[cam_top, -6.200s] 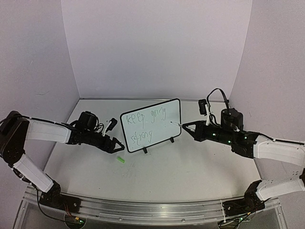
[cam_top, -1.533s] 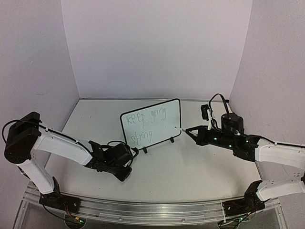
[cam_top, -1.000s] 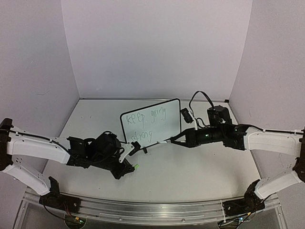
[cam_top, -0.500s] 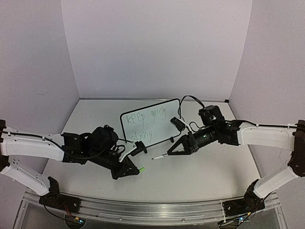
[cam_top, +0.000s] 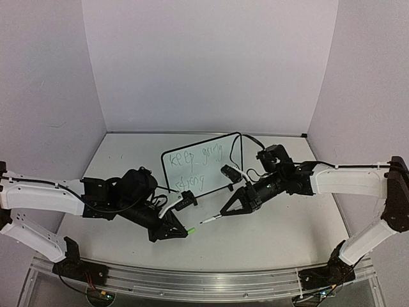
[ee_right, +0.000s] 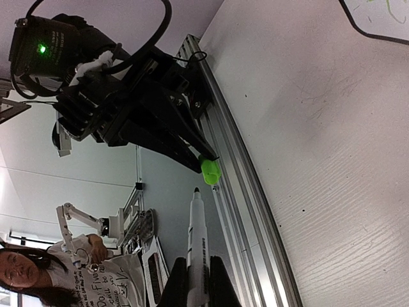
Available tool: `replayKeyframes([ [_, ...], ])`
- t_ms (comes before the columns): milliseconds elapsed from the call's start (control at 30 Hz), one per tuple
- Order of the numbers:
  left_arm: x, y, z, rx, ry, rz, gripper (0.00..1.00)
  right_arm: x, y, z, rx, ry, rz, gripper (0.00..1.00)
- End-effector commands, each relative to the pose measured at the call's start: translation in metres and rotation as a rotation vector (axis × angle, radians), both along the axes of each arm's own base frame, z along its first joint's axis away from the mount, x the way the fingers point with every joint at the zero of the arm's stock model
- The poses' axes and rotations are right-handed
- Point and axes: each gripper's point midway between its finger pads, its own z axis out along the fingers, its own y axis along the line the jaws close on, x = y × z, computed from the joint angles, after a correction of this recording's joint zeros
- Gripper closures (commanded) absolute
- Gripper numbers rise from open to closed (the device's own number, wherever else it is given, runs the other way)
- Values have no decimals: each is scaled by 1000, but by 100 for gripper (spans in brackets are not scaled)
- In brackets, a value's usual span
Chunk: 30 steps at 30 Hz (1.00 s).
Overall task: Write a sentence on the whiteboard
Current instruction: Insert the whiteboard marker without the cap into the pen cap.
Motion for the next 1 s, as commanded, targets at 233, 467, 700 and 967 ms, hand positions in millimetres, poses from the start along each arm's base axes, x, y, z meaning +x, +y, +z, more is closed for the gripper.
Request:
replayKeyframes([
  [233, 1, -13, 46, -128, -37, -18, 100, -2, 10, 6, 17, -21, 40, 100],
  [467, -1, -16, 49, -135, -29, -31, 100, -2, 13, 6, 15, -24, 48, 100],
  [700, -2, -18, 46, -126, -21, -38, 100, -4, 14, 5, 18, -22, 56, 100],
  [967, 0, -18, 38, -102, -10, -28, 100, -5, 12, 7, 20, -23, 59, 100],
])
